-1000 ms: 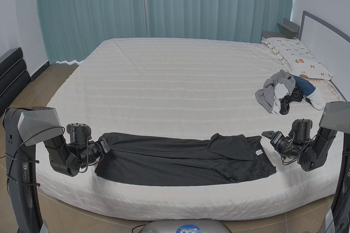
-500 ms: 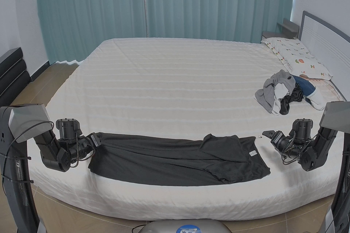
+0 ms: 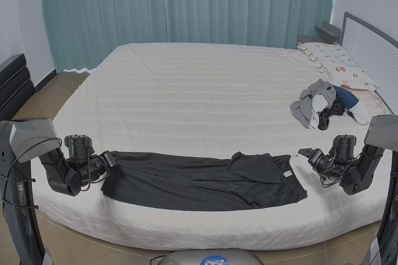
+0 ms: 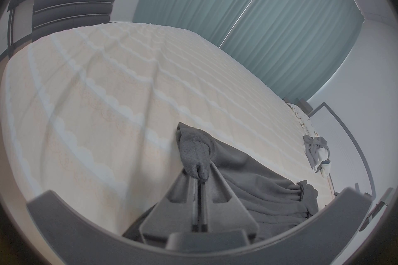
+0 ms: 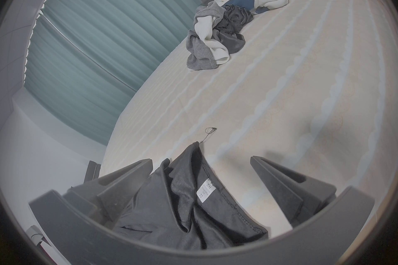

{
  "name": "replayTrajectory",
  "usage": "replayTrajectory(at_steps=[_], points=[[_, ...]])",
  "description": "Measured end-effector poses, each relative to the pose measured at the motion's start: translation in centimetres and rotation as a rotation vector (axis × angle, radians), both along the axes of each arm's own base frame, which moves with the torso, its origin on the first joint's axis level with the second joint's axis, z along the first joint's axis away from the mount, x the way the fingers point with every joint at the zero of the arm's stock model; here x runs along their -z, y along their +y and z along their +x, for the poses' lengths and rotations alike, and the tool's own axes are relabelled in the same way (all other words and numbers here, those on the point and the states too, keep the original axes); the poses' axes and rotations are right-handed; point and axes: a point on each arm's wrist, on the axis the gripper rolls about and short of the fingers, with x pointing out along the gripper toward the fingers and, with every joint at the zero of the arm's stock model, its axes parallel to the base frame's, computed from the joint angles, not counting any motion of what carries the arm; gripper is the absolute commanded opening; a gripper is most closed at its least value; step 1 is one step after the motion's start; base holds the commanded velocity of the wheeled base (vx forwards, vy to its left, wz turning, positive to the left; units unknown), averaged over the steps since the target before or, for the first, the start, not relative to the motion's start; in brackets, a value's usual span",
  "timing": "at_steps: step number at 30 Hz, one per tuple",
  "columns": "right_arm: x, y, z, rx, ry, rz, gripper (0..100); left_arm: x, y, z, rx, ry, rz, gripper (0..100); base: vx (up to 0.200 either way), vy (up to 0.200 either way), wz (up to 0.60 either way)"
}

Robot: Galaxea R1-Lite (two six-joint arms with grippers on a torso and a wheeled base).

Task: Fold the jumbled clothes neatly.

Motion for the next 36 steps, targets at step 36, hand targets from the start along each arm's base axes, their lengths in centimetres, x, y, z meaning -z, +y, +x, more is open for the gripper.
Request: replayTrajectory(at_steps=[36], points=[[-0.1, 0.3, -0.2, -0.005, 0.002, -0.003, 100, -4.4, -7.0, 0.0, 0.008, 0.012, -0.088, 0, 0.0, -0.15, 0.0]])
